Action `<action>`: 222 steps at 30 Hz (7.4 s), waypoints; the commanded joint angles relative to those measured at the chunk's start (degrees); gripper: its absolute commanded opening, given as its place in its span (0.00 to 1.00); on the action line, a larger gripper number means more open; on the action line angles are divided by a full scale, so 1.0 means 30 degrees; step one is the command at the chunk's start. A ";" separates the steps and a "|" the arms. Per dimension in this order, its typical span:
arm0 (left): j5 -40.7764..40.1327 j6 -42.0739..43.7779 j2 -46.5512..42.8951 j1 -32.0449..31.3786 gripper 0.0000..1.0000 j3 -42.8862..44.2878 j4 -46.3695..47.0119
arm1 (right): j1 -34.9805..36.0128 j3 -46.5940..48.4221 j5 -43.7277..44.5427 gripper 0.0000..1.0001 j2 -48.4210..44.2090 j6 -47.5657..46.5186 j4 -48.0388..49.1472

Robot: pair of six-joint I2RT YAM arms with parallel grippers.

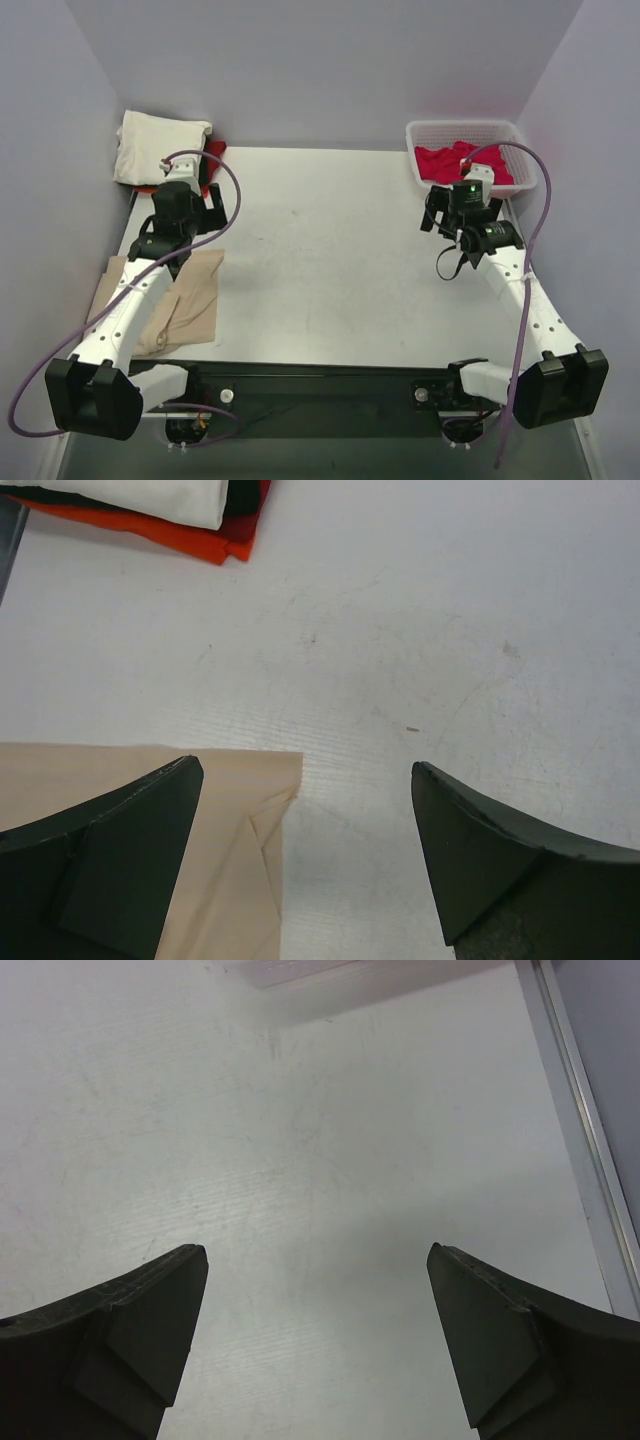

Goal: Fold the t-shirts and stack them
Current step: Grab crumpled tshirt from bin with the right arm, then move the tshirt to the center of the board, then flatten out the tshirt

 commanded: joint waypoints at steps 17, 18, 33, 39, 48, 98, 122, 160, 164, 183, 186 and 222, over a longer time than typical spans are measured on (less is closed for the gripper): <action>0.0414 -0.0260 0.0274 -0.0080 0.97 0.0645 -0.1018 | -0.3020 0.8911 -0.2200 0.86 0.5192 0.1472 -0.2908; 0.0501 -0.0290 0.0275 -0.0051 0.97 0.0646 -0.1047 | -0.3546 0.9880 -0.2500 0.85 0.6767 0.1648 -0.3695; 0.1702 -0.1198 0.0655 -0.0461 0.97 -0.0145 -0.0608 | -0.5279 2.3329 -0.4173 0.85 1.9991 0.1298 -0.3971; 0.2084 -0.1608 0.1534 -0.0549 0.97 0.0060 -0.0404 | -0.6156 2.4539 -0.4437 0.86 2.2542 0.1473 -0.1715; 0.3138 -0.2311 0.3349 -0.0812 0.97 0.0587 0.0329 | -0.7388 2.4450 -0.4348 0.92 2.4799 0.1415 0.1597; 0.2494 -0.2253 0.4378 -0.2775 0.98 0.0969 0.2116 | -0.5779 2.5800 -0.5375 0.00 2.1551 0.0833 0.5086; 0.2145 -0.2399 0.2560 -0.2834 0.98 -0.0291 0.2732 | 0.1221 2.3486 -0.3177 0.00 1.1740 -0.6319 0.4559; 0.4076 -0.6148 0.8213 -0.2423 0.94 0.1789 0.2233 | 0.7114 0.1721 0.0018 0.00 0.2122 0.0476 0.2096; 0.5277 -0.6325 0.9005 -0.2803 0.90 0.1818 0.2205 | 0.6849 0.0399 0.0220 0.00 0.3905 0.1325 0.2419; 0.5602 -0.5272 1.4071 -0.5411 0.81 0.5038 0.2382 | 0.6585 -0.0217 -0.1478 0.00 0.6313 0.4023 0.2420; 0.5219 -0.4891 1.4951 -0.5763 0.78 0.6178 0.1562 | 0.6468 -0.0422 -0.1536 0.00 0.6168 0.4111 0.2420; 0.0212 -0.3368 0.8542 -0.2954 0.00 0.7385 -0.4123 | 0.4975 0.2125 -0.2091 0.00 0.4350 0.1240 0.1453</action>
